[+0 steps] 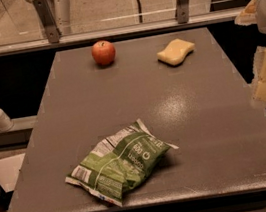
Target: Pick sponge
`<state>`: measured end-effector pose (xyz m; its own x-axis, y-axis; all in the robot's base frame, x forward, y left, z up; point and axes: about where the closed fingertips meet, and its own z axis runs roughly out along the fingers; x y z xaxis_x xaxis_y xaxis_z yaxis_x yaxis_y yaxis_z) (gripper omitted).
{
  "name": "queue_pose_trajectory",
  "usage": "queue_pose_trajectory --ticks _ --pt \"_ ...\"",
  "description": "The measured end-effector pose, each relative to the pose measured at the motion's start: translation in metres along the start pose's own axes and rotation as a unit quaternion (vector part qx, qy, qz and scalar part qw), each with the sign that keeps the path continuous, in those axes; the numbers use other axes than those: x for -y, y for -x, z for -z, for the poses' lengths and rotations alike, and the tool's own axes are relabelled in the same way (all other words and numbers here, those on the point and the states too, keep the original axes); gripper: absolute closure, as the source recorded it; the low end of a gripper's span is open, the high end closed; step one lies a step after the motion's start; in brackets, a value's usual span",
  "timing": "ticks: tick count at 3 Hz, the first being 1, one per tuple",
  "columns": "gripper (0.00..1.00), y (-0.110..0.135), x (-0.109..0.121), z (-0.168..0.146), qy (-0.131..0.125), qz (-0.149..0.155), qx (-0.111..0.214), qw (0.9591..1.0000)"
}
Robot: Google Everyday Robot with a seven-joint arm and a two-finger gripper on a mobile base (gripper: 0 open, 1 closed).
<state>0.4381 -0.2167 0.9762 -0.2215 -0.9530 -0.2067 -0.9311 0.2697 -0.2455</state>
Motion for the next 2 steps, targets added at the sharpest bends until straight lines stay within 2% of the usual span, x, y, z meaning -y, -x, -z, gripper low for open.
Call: queue_pose_trajectory --ticks 1,2 --pt "0.0 0.004 0.003 -0.002 -0.007 0.001 0.002 1.0" --pt "0.0 0.017 0.012 -0.018 -0.022 0.002 0.017 0.9996"
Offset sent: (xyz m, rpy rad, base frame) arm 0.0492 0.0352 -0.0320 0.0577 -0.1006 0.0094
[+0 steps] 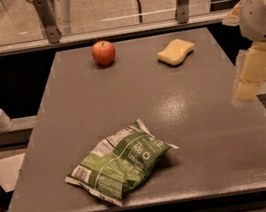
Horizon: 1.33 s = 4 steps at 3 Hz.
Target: Pick sponge
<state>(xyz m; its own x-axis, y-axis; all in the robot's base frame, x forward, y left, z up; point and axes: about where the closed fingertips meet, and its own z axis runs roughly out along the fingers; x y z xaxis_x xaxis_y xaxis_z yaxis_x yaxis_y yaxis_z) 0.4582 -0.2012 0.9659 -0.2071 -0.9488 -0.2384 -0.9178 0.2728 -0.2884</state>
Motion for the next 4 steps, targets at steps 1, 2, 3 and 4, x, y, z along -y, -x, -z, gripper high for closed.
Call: queue_pose_trajectory --ticks 1,2,3,4 --pt "0.0 0.013 0.022 -0.024 -0.024 -0.006 0.025 0.9994" --pt "0.0 0.025 0.058 -0.053 -0.041 -0.028 0.056 0.9972" --pt "0.0 0.032 0.092 -0.085 -0.044 -0.063 0.086 0.9934" --pt "0.0 0.034 0.121 -0.118 -0.046 -0.104 0.111 0.9873"
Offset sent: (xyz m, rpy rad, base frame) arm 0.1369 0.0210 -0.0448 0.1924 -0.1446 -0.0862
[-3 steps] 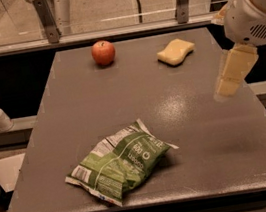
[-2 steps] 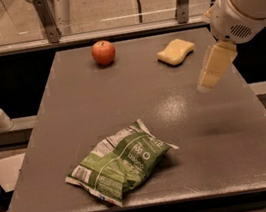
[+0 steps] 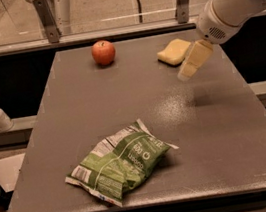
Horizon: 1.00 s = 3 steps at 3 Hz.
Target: Pick sponge
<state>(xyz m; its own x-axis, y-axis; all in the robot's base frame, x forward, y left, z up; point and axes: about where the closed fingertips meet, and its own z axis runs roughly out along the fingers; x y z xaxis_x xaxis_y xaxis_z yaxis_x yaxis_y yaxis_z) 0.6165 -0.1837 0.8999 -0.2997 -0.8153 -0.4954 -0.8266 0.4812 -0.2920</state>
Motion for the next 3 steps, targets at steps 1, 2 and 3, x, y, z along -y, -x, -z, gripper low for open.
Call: queue_pose_trajectory --ticks 1,2,3 --pt "0.0 -0.006 0.021 -0.032 0.0 -0.043 0.036 0.9984" --pt "0.0 -0.006 0.021 -0.037 0.001 -0.045 0.038 0.9982" --pt "0.0 -0.011 0.02 -0.044 0.004 -0.055 0.042 0.9976"
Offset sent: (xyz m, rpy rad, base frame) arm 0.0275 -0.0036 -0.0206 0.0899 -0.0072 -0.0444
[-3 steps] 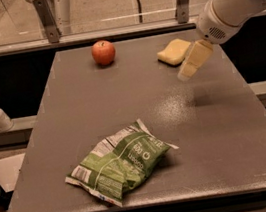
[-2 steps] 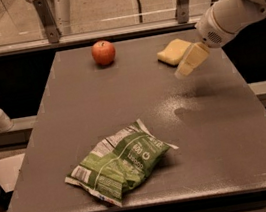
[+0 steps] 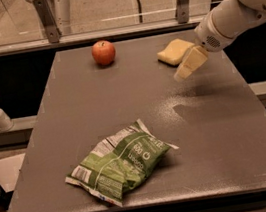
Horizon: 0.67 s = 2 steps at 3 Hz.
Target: Pick sponge
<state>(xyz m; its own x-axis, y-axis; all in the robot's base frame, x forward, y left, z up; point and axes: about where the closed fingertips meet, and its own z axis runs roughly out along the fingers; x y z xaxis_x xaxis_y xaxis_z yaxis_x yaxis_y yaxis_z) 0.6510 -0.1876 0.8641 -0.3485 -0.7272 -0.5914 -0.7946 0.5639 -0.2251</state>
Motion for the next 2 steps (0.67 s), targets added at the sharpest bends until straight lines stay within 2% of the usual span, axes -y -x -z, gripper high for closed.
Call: queue_pose_trajectory --ticks 1,2 --pt "0.0 -0.01 0.017 -0.015 -0.008 -0.038 0.015 0.9992" --pt "0.0 -0.013 0.041 -0.027 -0.022 -0.082 0.042 0.9955"
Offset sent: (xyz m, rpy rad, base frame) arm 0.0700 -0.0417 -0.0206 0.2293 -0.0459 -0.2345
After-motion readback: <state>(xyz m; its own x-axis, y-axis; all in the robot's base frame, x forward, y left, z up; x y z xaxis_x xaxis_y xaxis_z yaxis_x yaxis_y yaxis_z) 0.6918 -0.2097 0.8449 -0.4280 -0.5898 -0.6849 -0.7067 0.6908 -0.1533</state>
